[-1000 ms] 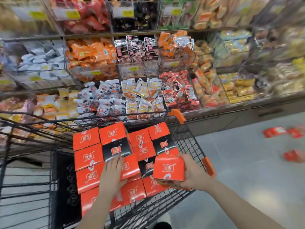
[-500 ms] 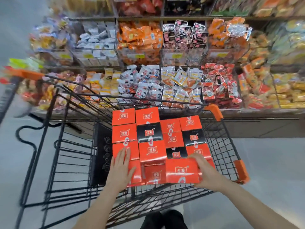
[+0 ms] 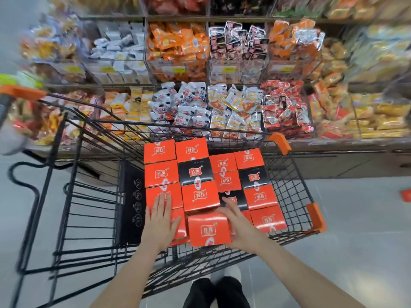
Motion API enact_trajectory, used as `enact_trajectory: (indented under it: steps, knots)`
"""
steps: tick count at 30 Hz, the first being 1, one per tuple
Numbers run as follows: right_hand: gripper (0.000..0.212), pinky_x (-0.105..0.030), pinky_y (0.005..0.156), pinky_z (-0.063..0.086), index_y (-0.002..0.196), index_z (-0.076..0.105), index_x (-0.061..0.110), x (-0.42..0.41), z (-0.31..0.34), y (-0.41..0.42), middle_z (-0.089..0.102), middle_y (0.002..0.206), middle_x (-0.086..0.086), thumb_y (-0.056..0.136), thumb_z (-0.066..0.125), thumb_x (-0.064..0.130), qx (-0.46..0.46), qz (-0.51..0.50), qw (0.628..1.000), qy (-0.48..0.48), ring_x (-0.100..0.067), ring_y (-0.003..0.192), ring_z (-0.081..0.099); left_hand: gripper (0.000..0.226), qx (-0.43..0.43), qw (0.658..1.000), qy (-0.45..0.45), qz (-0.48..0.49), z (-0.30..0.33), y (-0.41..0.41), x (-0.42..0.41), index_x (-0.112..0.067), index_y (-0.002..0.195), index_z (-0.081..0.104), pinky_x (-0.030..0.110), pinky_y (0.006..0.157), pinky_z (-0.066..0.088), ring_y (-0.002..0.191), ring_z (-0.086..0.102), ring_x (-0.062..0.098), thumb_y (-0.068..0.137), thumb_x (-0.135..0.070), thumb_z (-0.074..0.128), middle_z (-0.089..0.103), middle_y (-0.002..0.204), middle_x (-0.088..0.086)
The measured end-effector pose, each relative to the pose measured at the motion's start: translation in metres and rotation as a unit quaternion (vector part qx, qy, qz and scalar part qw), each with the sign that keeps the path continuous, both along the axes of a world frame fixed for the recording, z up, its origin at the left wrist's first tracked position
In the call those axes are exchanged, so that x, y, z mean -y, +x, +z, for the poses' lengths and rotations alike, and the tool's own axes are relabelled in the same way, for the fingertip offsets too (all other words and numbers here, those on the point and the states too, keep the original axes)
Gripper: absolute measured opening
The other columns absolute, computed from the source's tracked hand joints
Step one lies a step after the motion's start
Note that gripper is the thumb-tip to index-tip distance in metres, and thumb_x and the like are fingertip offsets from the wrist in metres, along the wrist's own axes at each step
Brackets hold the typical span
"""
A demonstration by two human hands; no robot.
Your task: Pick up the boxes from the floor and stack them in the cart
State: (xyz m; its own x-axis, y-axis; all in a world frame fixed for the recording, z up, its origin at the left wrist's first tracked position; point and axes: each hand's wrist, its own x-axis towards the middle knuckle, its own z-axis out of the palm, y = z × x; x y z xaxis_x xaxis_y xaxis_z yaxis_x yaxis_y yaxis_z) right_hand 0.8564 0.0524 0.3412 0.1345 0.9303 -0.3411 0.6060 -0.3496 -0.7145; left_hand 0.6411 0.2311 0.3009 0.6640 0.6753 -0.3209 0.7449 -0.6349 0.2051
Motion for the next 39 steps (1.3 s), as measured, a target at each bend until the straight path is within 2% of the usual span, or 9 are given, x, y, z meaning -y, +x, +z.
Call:
enact_trajectory:
  steps: [2, 6, 10, 13, 17, 20, 25, 31, 39]
  knots:
    - [0.097, -0.025, 0.092, 0.052, 0.142, 0.025, 0.043, -0.014, -0.015, -0.008, -0.019, 0.152, 0.025, 0.068, 0.082, 0.015, 0.062, -0.008, 0.998, 0.016, -0.012, 0.144, 0.009, 0.091, -0.004, 1.0, 0.009, -0.011, 0.001, -0.002, 0.0, -0.017, 0.145, -0.022, 0.043, 0.114, -0.014, 0.141, -0.026, 0.022, 0.072, -0.07, -0.031, -0.026, 0.153, 0.006]
    - [0.109, -0.039, 0.113, 0.033, 0.146, 0.001, 0.05, -0.02, -0.034, -0.01, -0.007, 0.159, 0.01, 0.07, 0.079, 0.044, 0.173, 0.002, 0.985, -0.025, -0.017, 0.147, 0.007, 0.087, -0.003, 1.0, 0.015, -0.019, -0.004, -0.005, 0.0, -0.016, 0.147, -0.019, 0.045, 0.116, -0.011, 0.142, -0.025, 0.022, 0.077, -0.068, -0.027, -0.023, 0.155, 0.006]
    - [0.115, -0.038, 0.115, 0.026, 0.143, -0.013, 0.047, -0.018, -0.034, -0.014, 0.012, 0.158, -0.001, 0.07, 0.076, 0.051, 0.215, 0.012, 0.975, -0.047, -0.021, 0.145, 0.016, 0.087, -0.008, 1.0, 0.018, -0.022, 0.0, -0.003, 0.0, -0.016, 0.15, -0.01, 0.047, 0.118, -0.002, 0.145, -0.014, 0.024, 0.08, -0.068, -0.02, -0.014, 0.157, 0.007]
    - [0.118, -0.042, 0.115, 0.025, 0.147, -0.008, 0.045, -0.022, -0.019, -0.009, 0.005, 0.159, 0.002, 0.066, 0.077, 0.055, 0.172, 0.019, 0.981, -0.085, -0.021, 0.146, 0.01, 0.082, -0.013, 0.999, 0.035, -0.021, 0.02, 0.006, -0.009, -0.013, 0.151, 0.014, 0.048, 0.114, 0.019, 0.144, 0.015, 0.029, 0.087, -0.063, 0.0, 0.017, 0.157, 0.01]
    - [0.089, -0.04, 0.113, 0.029, 0.149, 0.004, 0.042, -0.016, 0.016, 0.014, 0.009, 0.159, 0.006, 0.083, 0.062, 0.053, 0.165, -0.012, 0.985, -0.058, -0.02, 0.145, 0.015, 0.063, -0.014, 0.997, 0.055, -0.058, 0.055, 0.042, -0.023, -0.014, 0.145, 0.029, 0.044, 0.104, 0.034, 0.128, 0.041, 0.026, 0.096, -0.054, 0.024, 0.04, 0.144, 0.006]
    - [0.069, -0.035, 0.109, 0.035, 0.149, 0.019, 0.033, 0.005, 0.044, 0.04, 0.022, 0.155, 0.004, 0.09, 0.055, 0.044, 0.212, -0.097, 0.972, -0.013, -0.017, 0.14, 0.026, 0.057, 0.059, 0.988, 0.07, -0.122, 0.082, 0.09, -0.024, -0.012, 0.135, 0.043, 0.043, 0.09, 0.044, 0.114, 0.053, 0.028, 0.095, -0.051, 0.033, 0.052, 0.129, 0.006]
    - [0.06, -0.035, 0.106, 0.038, 0.144, 0.033, 0.021, 0.075, 0.094, 0.086, 0.033, 0.147, -0.004, 0.087, 0.05, 0.033, 0.256, -0.215, 0.942, -0.012, -0.022, 0.136, 0.033, 0.058, 0.142, 0.948, 0.097, -0.268, 0.138, 0.194, 0.017, -0.012, 0.128, 0.05, 0.043, 0.086, 0.046, 0.11, 0.055, 0.03, 0.091, -0.053, 0.033, 0.057, 0.12, 0.006]
    - [0.063, -0.031, 0.106, 0.034, 0.145, 0.033, 0.027, 0.203, 0.161, 0.122, 0.03, 0.149, -0.003, 0.088, 0.059, 0.035, 0.299, -0.353, 0.886, -0.029, -0.02, 0.137, 0.031, 0.057, 0.213, 0.877, 0.1, -0.42, 0.204, 0.304, 0.125, -0.014, 0.135, 0.043, 0.039, 0.09, 0.046, 0.117, 0.05, 0.027, 0.092, -0.051, 0.042, 0.048, 0.129, 0.006]
    - [0.049, -0.038, 0.102, 0.039, 0.135, 0.047, 0.013, 0.407, 0.229, 0.166, 0.05, 0.131, -0.012, 0.089, 0.059, 0.028, 0.35, -0.509, 0.786, -0.004, -0.029, 0.124, 0.047, 0.049, 0.318, 0.793, 0.082, -0.514, 0.283, 0.414, 0.316, -0.012, 0.129, 0.047, 0.039, 0.084, 0.046, 0.109, 0.052, 0.03, 0.09, -0.041, 0.055, 0.05, 0.119, 0.01]
